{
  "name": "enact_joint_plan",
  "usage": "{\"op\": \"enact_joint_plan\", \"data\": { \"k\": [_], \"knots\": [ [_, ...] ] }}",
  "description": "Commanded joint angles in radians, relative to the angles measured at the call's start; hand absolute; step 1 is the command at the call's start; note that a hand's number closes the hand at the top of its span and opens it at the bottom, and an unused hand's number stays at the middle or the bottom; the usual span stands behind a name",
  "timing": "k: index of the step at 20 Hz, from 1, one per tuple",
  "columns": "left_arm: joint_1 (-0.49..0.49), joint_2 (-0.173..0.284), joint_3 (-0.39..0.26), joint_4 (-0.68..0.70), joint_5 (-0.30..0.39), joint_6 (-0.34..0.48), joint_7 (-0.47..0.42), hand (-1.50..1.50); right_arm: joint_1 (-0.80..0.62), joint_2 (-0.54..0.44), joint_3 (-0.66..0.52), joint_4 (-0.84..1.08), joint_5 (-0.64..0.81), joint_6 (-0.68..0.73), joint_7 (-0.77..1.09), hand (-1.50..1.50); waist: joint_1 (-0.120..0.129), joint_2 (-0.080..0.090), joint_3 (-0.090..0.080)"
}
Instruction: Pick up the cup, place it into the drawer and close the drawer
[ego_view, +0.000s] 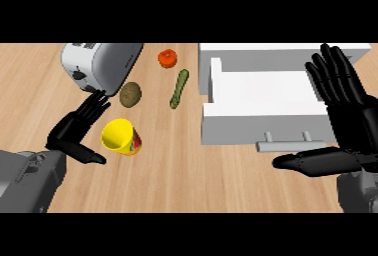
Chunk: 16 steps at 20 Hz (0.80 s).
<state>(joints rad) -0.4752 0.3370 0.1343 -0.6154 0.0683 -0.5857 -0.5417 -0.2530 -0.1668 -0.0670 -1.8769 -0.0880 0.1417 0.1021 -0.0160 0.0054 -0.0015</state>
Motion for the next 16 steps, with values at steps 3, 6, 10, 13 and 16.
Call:
{"op": "enact_joint_plan", "data": {
  "k": [3, 6, 10, 13, 16],
  "knots": [
    [-0.062, -0.013, -0.028, 0.247, -0.115, 0.014, -0.246, -1.50, -0.040, -0.001, -0.027, 0.023, -0.029, 0.005, 0.000, -1.50, -0.007, 0.004, -0.001],
    [-0.040, 0.010, -0.040, 0.288, -0.146, 0.021, -0.321, -1.50, 0.013, -0.021, -0.035, -0.042, -0.033, 0.019, 0.025, -1.50, -0.008, 0.002, -0.001],
    [-0.034, 0.026, -0.040, 0.354, -0.159, 0.021, -0.395, -1.50, -0.048, -0.027, -0.042, -0.017, -0.059, 0.019, 0.073, -1.50, -0.017, 0.007, -0.003],
    [-0.068, -0.026, -0.030, 0.380, -0.154, 0.075, -0.407, -1.50, -0.017, -0.027, -0.042, 0.040, -0.042, 0.052, -0.041, -1.50, -0.023, 0.012, -0.003],
    [-0.095, -0.036, -0.028, 0.397, -0.152, 0.079, -0.406, -1.50, -0.071, -0.038, -0.058, 0.049, -0.067, 0.046, 0.009, -1.50, -0.026, 0.015, -0.004]
  ]
}}
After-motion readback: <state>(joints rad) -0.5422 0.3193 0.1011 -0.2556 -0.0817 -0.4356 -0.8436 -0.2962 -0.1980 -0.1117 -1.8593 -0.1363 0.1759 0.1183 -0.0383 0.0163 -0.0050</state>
